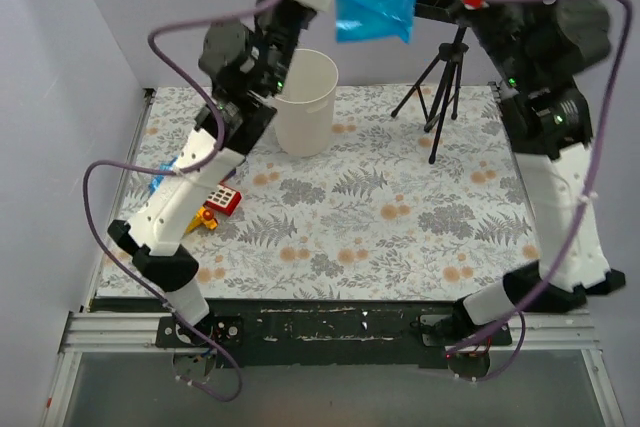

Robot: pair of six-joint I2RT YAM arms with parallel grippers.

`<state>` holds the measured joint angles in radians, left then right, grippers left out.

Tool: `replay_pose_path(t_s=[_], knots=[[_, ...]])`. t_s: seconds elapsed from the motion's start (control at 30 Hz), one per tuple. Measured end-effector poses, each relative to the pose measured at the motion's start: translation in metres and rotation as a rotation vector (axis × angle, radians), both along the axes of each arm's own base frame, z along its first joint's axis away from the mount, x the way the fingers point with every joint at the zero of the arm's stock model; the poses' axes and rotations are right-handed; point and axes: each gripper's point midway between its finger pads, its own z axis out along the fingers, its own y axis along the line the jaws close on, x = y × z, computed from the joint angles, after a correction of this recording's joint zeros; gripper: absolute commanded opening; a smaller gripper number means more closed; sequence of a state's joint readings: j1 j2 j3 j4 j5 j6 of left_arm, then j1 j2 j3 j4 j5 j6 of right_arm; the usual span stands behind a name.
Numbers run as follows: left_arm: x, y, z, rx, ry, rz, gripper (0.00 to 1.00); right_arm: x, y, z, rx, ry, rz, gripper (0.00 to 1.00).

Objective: Put the trash bags into the trash bin
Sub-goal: Unfold the trash bag at the center of the board.

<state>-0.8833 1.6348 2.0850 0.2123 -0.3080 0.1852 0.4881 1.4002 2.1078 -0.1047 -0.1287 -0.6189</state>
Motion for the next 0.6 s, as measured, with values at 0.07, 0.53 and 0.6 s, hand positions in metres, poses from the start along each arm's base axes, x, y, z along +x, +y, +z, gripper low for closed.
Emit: replay_pose_path(t_s=[0.07, 0.53, 0.6], knots=[[0.063, 0.032, -0.035, 0.0, 0.207, 0.09, 0.0, 0.057, -0.002, -0.041, -0.061, 0.176, -0.065, 0.01], [-0.111, 0.006, -0.368, 0.406, 1.275, -0.494, 0.0, -0.146, -0.002, -0.356, -0.199, 1.168, 0.403, 0.01], [-0.114, 0.014, -0.346, 0.335, 1.233, -0.502, 0.0, -0.166, -0.005, -0.313, -0.157, 1.009, 0.449, 0.01]])
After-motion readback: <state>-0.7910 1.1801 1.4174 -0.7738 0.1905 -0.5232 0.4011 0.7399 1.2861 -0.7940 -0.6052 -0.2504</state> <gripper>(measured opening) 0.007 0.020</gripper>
